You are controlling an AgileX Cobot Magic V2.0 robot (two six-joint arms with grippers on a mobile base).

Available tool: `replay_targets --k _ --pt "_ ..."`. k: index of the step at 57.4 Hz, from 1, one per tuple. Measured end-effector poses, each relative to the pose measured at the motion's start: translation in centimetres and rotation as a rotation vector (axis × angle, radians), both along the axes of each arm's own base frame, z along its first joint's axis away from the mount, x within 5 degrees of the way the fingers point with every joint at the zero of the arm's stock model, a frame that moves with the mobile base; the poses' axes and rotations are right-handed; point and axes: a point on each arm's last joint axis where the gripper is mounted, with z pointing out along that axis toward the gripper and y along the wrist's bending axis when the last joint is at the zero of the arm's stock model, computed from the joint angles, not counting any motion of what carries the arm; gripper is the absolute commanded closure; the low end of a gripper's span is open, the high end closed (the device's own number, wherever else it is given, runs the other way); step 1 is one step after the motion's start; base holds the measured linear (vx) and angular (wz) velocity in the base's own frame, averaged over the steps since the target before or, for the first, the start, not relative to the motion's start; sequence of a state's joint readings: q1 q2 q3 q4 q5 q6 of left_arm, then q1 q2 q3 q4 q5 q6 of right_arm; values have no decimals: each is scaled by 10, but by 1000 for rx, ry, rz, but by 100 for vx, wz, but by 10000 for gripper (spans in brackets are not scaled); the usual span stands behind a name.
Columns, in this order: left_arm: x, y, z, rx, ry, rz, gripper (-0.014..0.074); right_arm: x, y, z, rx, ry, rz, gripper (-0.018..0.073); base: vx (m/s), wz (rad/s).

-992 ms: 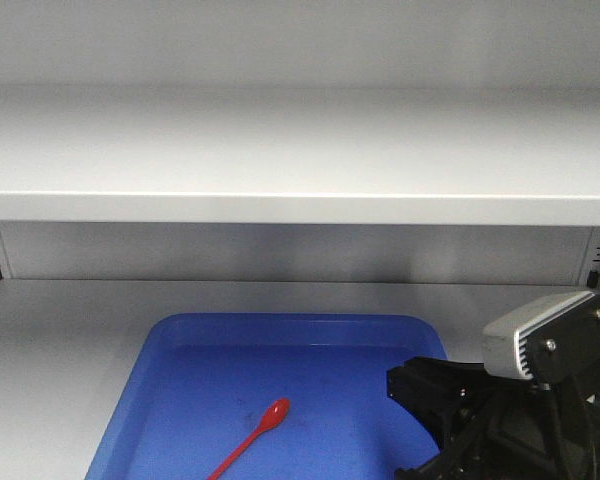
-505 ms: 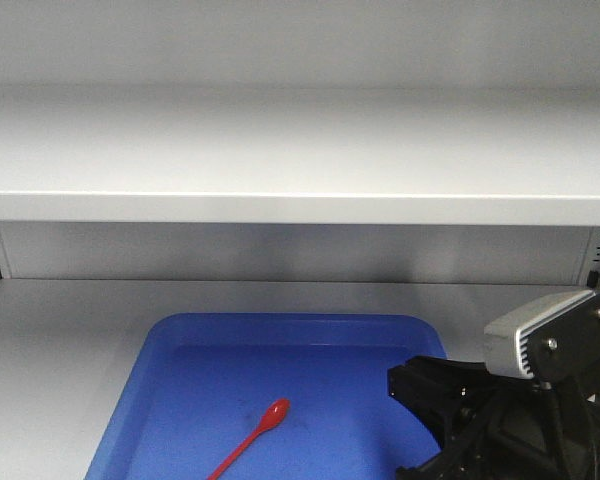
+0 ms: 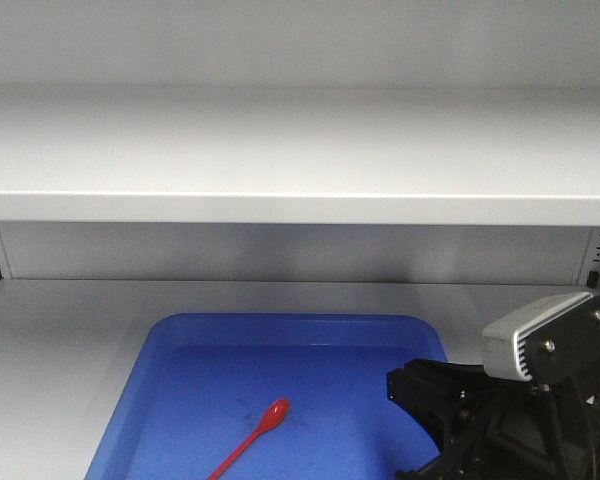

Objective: Sort red and green spoons into left cabinet

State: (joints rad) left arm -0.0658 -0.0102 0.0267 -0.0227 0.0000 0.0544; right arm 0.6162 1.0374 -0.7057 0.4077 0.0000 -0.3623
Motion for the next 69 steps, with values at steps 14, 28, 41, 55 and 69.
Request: replay_targets --k 14,28,41,55,69 --pt "0 0 0 0 0 0 600 0 0 0 0 0 0 562 0 0" --pt "0 0 0 0 0 0 600 2 -4 -4 -2 -12 -25 562 0 0" --pt "0 0 0 0 0 0 600 20 -45 -22 55 64 -247 562 0 0" --pt "0 0 0 0 0 0 600 25 -87 -15 123 50 -442 562 0 0" --pt "0 0 0 0 0 0 600 -5 -114 6 100 -51 -539 562 0 0"
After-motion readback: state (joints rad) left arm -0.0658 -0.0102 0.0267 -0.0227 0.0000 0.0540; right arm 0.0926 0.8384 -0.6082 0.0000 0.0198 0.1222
